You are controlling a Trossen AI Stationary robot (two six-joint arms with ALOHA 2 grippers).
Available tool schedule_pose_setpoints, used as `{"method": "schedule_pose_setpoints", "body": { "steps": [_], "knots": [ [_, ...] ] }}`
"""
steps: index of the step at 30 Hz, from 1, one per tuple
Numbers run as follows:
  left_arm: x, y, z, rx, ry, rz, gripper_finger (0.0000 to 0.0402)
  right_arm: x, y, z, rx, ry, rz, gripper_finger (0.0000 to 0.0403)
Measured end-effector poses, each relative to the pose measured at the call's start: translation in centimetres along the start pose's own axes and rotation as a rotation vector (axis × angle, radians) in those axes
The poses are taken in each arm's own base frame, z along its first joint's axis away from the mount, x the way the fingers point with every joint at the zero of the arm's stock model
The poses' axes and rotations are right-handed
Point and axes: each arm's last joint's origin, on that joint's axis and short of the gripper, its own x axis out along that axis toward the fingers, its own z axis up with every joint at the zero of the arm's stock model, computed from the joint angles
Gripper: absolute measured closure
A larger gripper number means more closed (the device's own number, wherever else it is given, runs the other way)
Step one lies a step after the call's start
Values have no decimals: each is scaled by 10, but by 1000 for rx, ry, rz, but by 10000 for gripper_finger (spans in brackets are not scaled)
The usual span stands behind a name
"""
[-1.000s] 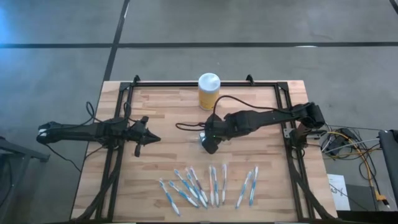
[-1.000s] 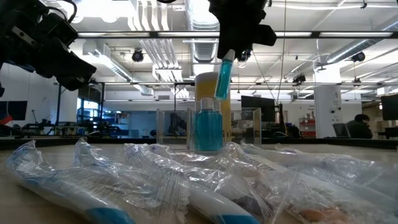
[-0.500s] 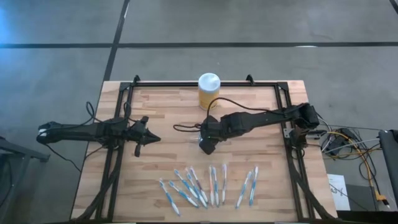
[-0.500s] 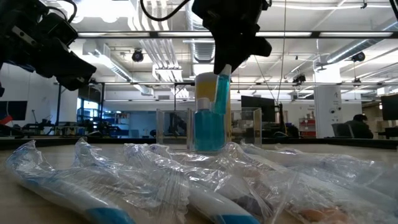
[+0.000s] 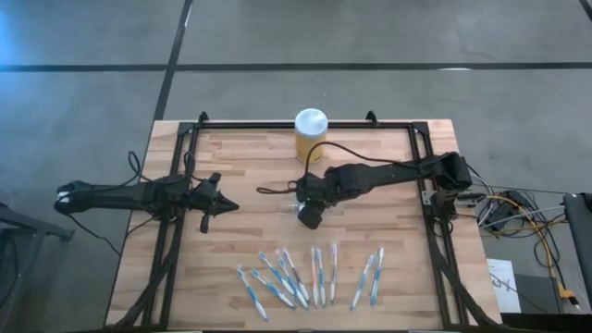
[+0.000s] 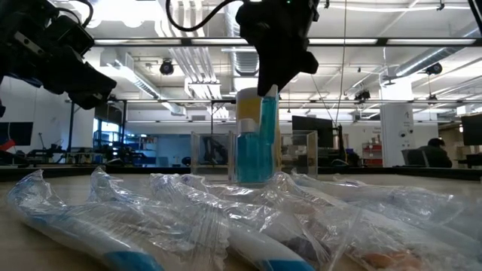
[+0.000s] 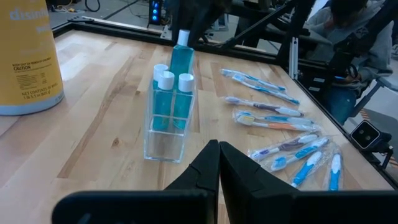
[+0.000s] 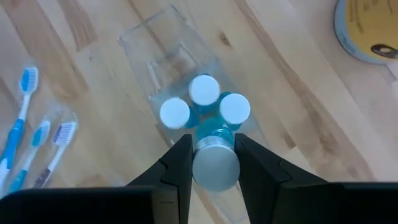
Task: Pick & Place toothbrushing station
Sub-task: Put the blue mouthwash into the transparent organizer
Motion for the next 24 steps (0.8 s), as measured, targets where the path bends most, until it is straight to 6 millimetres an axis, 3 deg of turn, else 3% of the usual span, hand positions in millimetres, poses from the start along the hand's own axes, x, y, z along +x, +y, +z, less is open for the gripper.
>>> {"method": "schedule_pose_setpoints", "body": {
  "steps": [24],
  "knots": [
    [0,0,0,2,3,0,388,6,-5,1,30,-3,-24,309]
  ]
}}
